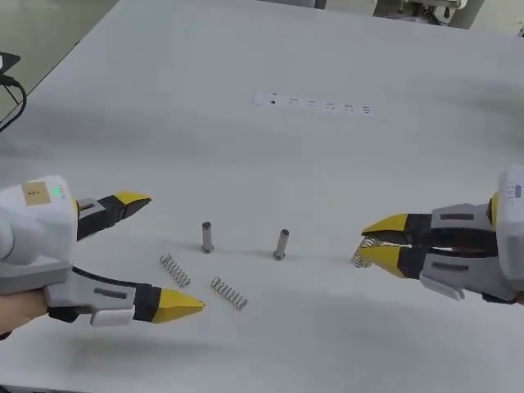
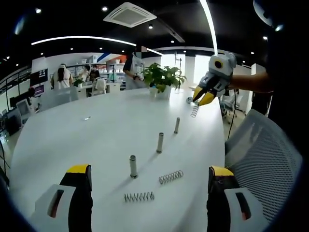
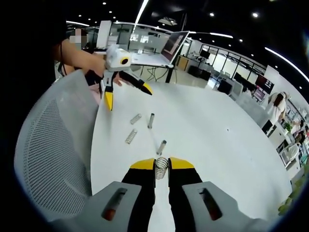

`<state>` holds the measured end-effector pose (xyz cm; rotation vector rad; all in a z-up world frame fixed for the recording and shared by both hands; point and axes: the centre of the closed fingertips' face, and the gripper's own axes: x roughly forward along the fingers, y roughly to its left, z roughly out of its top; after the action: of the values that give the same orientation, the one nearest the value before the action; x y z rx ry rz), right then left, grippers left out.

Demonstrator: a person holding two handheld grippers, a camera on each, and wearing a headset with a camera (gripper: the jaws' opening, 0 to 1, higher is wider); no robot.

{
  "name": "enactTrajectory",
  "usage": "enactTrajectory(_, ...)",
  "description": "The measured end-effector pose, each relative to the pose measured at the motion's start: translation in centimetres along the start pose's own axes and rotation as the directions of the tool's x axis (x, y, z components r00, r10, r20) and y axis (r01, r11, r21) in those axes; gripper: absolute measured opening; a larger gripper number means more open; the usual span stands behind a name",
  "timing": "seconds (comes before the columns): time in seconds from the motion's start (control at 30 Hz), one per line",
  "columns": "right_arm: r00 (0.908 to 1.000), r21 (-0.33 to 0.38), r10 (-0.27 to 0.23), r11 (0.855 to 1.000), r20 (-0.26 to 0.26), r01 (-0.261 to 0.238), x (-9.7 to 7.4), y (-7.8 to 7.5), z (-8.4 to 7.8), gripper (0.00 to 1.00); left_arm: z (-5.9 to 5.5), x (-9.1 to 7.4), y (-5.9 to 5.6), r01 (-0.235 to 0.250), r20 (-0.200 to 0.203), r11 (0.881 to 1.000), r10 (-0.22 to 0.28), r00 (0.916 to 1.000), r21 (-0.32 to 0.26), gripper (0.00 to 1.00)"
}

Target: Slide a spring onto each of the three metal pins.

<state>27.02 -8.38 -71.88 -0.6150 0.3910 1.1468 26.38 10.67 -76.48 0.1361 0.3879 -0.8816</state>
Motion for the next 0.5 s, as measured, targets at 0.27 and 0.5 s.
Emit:
enactTrajectory(0.27, 0.9962, 0.046, -0.085, 0.995, -0.021, 0.086, -1.0, -2.9, -1.3, 0.06, -0.8, -0.3, 0.1, -0.007, -0.016, 1.000, 0.007, 0.9998, -0.011, 0.98)
enactTrajectory(0.5, 0.9905, 0.085, -0.136, 0.987, -0.022, 0.137, -1.2, -5.0, -1.8, 0.06, -0.8, -0.6, 0.3, -0.011, -0.016, 1.000, 0.011, 0.9998, -0.021, 0.98)
